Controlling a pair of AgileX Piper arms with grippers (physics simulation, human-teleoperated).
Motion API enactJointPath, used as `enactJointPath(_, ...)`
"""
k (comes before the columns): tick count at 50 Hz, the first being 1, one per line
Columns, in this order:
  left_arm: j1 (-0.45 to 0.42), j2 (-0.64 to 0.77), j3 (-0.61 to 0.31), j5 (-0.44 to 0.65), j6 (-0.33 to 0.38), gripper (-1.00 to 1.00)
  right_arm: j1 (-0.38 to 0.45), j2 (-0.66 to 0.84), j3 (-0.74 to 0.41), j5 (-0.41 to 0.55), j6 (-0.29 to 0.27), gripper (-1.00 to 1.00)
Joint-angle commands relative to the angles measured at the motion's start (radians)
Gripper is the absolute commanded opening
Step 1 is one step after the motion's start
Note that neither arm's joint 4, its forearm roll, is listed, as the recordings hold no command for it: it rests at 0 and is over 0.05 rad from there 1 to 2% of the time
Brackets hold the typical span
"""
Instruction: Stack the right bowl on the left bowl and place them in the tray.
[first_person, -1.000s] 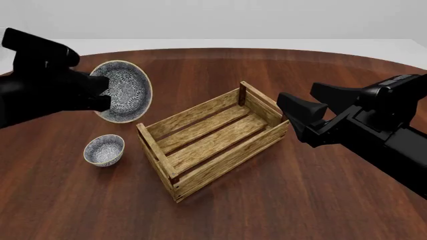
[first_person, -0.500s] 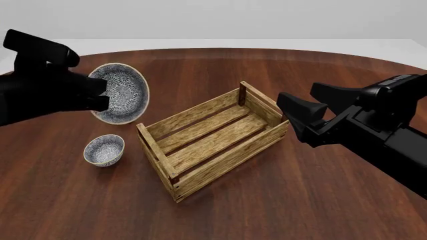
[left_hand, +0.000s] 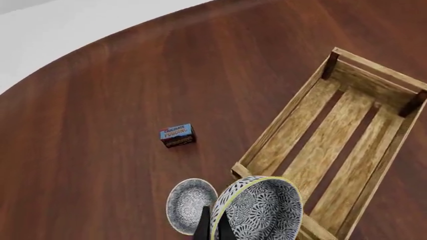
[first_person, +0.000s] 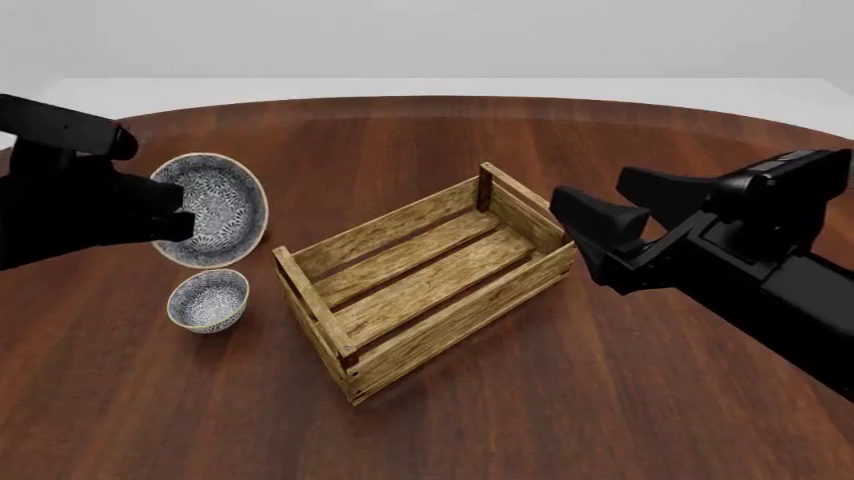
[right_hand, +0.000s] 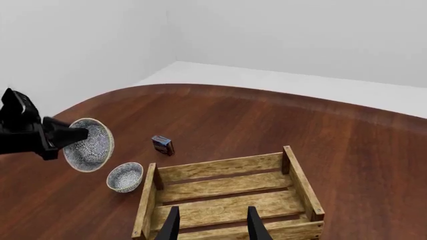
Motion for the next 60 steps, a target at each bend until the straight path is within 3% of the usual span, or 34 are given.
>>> enactJointPath(1, 0.052, -0.021, 0.090, -0.068, 0.007, -1.00, 0.001, 0.009, 0.001, -0.005, -0.001, 1.00)
enactJointPath(31, 0.190, 0.106, 0.169, -0.183, 0.037, -1.00, 0.000, 0.035, 0.003, -0.023, 0.000, 1.00)
enactJointPath(60, 0.211, 0.348, 0.150, -0.314, 0.026, -1.00, 0.000, 0.034, 0.002, -0.021, 0.003, 1.00)
